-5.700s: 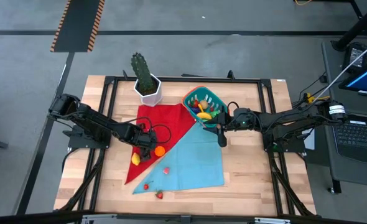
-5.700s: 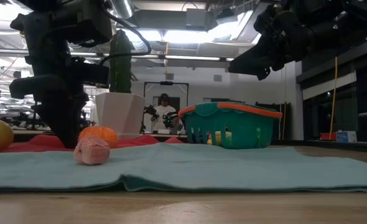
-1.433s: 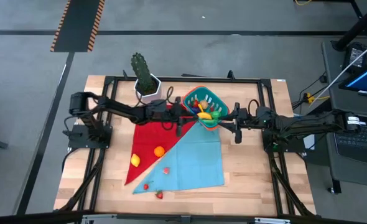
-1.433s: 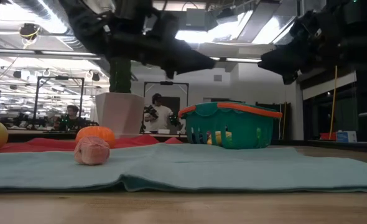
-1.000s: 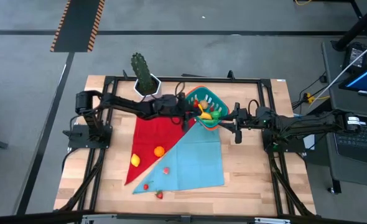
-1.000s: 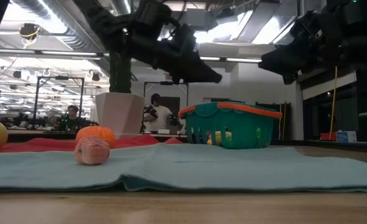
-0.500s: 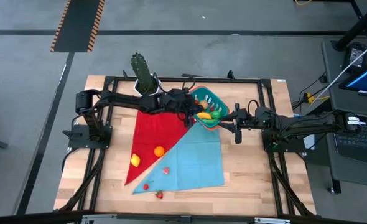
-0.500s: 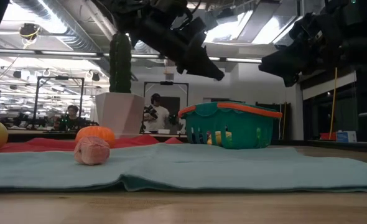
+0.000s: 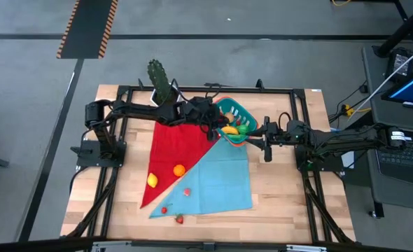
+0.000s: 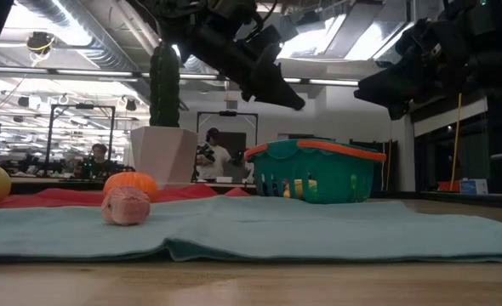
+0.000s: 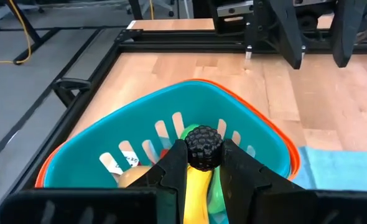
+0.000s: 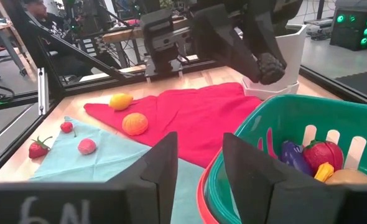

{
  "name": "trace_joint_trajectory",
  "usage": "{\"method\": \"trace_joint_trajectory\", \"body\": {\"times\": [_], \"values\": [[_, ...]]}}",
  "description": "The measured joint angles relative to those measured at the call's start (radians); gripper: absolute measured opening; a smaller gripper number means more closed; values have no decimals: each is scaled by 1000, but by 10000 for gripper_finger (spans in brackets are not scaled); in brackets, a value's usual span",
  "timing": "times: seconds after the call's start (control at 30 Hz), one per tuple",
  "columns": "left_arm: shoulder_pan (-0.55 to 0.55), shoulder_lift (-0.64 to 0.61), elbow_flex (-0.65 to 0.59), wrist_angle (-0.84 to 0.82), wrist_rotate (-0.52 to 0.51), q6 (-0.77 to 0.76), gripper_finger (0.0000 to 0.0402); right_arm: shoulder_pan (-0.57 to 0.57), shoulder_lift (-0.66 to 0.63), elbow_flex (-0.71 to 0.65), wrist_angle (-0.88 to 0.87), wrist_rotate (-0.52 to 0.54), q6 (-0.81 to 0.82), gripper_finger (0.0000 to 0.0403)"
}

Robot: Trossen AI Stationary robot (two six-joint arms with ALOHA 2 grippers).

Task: Build produce basket
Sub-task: Put the black berry into the blue basket

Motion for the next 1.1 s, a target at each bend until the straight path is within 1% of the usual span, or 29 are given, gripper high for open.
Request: {"method": "trace_joint_trajectory", "body": {"times": [0.1,0.4,0.47,0.57,0.77,0.83,1.1], "values": [[7,0,0,1,14,-5,64,0,0,0,-1,0,0,129],[12,3,7,-6,14,-7,64,0,0,0,-7,0,0,129],[12,29,34,-4,15,-6,64,0,0,0,-10,0,0,129],[14,81,91,-45,34,2,64,0,0,0,-19,0,5,129],[20,180,216,-181,43,23,64,0,3,0,-43,0,22,129],[20,210,247,-200,43,30,64,0,3,0,-42,0,20,129],[26,296,326,-262,43,48,64,0,3,0,-46,0,7,129]]}}
